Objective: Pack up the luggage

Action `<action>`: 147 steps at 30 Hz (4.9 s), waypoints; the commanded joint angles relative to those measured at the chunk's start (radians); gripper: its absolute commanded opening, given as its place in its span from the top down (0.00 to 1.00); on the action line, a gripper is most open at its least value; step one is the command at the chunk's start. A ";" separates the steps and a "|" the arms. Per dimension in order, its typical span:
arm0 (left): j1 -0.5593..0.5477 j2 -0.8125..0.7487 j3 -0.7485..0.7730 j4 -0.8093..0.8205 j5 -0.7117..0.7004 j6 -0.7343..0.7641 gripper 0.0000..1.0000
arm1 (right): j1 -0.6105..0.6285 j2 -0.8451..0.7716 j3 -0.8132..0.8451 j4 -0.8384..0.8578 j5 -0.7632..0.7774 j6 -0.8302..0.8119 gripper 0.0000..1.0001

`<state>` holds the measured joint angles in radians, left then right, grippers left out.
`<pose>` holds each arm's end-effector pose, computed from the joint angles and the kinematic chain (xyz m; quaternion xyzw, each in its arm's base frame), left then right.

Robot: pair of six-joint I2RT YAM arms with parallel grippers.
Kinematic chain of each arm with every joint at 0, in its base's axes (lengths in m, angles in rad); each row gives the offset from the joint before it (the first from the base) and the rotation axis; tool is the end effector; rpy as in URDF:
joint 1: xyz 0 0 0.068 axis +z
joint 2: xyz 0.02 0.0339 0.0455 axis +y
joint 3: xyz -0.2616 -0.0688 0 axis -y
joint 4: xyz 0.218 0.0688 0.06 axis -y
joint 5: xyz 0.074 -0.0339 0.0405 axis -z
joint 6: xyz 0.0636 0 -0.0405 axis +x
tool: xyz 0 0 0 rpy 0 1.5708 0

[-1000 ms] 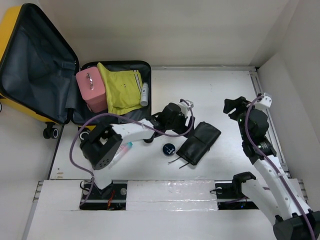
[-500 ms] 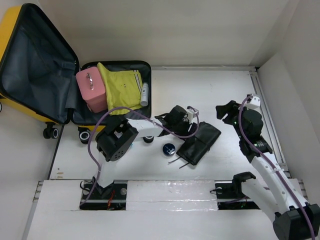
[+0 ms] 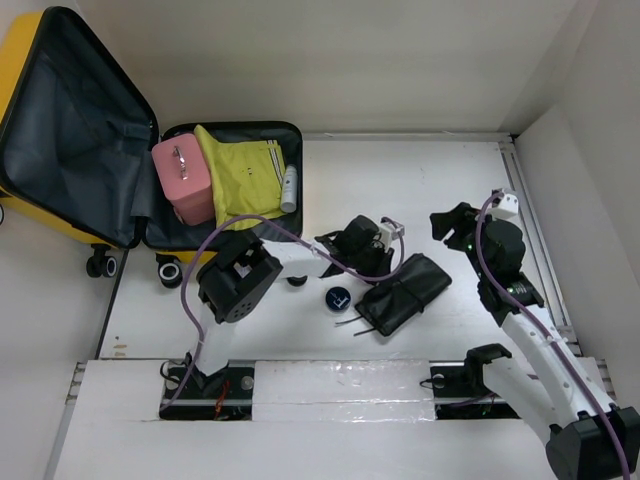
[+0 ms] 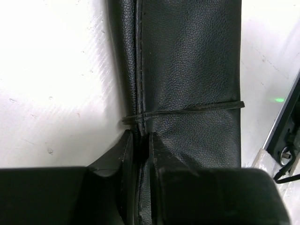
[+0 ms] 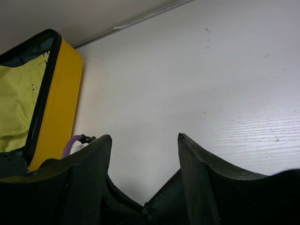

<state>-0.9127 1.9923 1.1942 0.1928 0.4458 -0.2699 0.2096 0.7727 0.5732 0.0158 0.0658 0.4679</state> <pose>0.2414 -0.3571 0.1632 0.3702 0.7872 -0.4149 0.2667 0.1900 0.0362 0.2866 0.1198 0.7595 0.1885 0.6110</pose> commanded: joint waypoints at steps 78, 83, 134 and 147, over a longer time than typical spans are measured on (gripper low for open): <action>0.724 -0.379 0.214 -0.331 -0.868 -0.227 1.00 | 0.148 -0.024 -0.039 0.111 0.000 -0.046 0.38; 0.724 -0.432 0.035 -0.250 -0.772 -0.322 0.67 | 0.218 0.022 -0.030 0.144 0.000 -0.097 0.38; 0.043 -1.188 -0.269 0.131 -0.638 -0.230 0.20 | 1.044 1.442 1.070 -0.142 0.382 0.288 0.08; 0.043 -1.210 -0.301 0.131 -0.636 -0.230 0.20 | 1.073 1.384 0.896 -0.194 0.456 0.350 0.17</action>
<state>-0.8688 0.8028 0.9073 0.2649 -0.1921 -0.4953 1.2598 2.2181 1.5913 -0.0883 0.4568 0.7883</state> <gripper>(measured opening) 0.801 0.845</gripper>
